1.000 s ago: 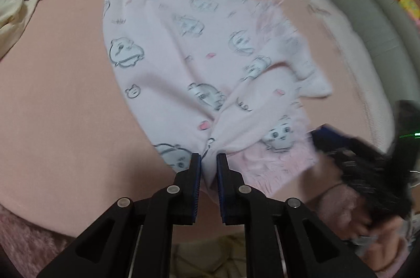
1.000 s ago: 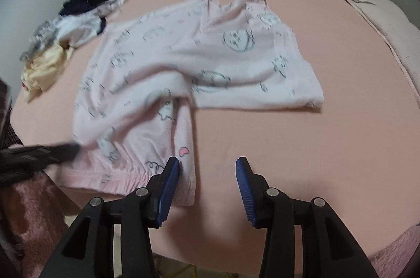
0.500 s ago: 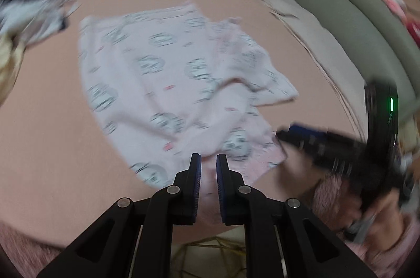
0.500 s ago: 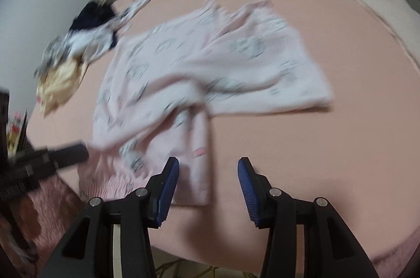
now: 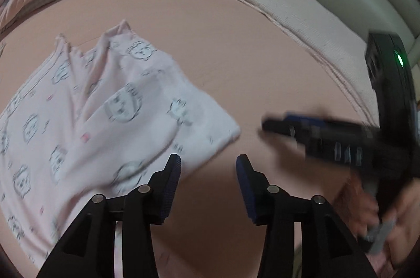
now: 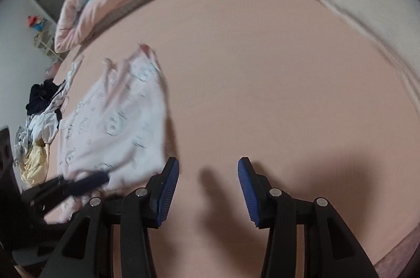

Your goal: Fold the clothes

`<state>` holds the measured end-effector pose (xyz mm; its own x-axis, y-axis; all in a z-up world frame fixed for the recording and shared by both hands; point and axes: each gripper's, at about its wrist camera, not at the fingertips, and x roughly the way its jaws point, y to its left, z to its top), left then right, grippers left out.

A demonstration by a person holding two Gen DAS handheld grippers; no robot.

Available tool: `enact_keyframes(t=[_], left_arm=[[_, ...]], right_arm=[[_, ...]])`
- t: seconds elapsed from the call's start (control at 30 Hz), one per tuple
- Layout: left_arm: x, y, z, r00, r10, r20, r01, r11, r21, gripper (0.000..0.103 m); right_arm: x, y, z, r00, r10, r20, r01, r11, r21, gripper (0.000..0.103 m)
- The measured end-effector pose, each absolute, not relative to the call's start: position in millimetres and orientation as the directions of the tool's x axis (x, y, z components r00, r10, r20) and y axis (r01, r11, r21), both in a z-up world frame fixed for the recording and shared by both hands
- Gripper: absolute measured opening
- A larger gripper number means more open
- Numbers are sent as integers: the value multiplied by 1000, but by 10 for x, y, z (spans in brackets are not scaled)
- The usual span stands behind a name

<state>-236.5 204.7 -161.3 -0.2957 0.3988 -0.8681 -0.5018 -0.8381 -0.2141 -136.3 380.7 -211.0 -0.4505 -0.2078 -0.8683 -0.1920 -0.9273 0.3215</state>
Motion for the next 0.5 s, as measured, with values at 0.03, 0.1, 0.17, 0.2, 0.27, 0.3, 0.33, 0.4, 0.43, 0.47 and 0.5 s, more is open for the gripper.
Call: enact_keyframes(t=[0.03,0.1,0.17,0.2,0.27,0.3,0.33,0.4,0.43,0.47,0.5], left_arm=[[-2382,2090,-1646,-297,395,-869,-502,-839,-210,41],[-2433,2163,-1737,-293,379,-878,-497,-845,-199,41],[-2492,2207,-1833,-283,358,-890,-471,-860,-196,31],[-2518,2218,-1868,-282,349,-894,-454,-869,-196,19],[-2553,2158,-1863,-285,368,-885,-410,-881,-235,7],[-2574,2075,-1836,-278,408,-870,-379,-879,-291,6],[-2579,1981,-1791,-283,443,-851,-355,-873,-336,5],[-2577,1737,-1643,-313,499,-808,-316,-857,-407,5],[-2567,1586,-1538,-339,518,-786,-302,-851,-430,5],[-2562,1429,-1433,-362,531,-766,-290,-845,-448,5],[-2565,1256,-1334,-387,538,-749,-276,-842,-463,5]], right_arm=[[-1357,3800,-2154,-433,-210,-877,-186,-931,315,46],[-1358,3759,-2171,-419,-205,-885,-161,-942,295,46],[-1381,3705,-2153,-417,-196,-888,-141,-951,276,46],[-1405,3703,-2170,-412,-194,-890,-153,-949,278,46],[-1452,3696,-2202,-402,-191,-895,-173,-944,280,46],[-1471,3681,-2197,-402,-188,-896,-175,-945,277,46],[-1489,3662,-2191,-402,-186,-896,-175,-945,275,46],[-1529,3575,-2165,-394,-209,-895,-147,-947,286,46],[-1559,3529,-2152,-388,-224,-894,-132,-947,294,46],[-1609,3465,-2128,-382,-230,-895,-112,-950,292,46],[-1659,3401,-2104,-376,-237,-896,-92,-952,291,46]])
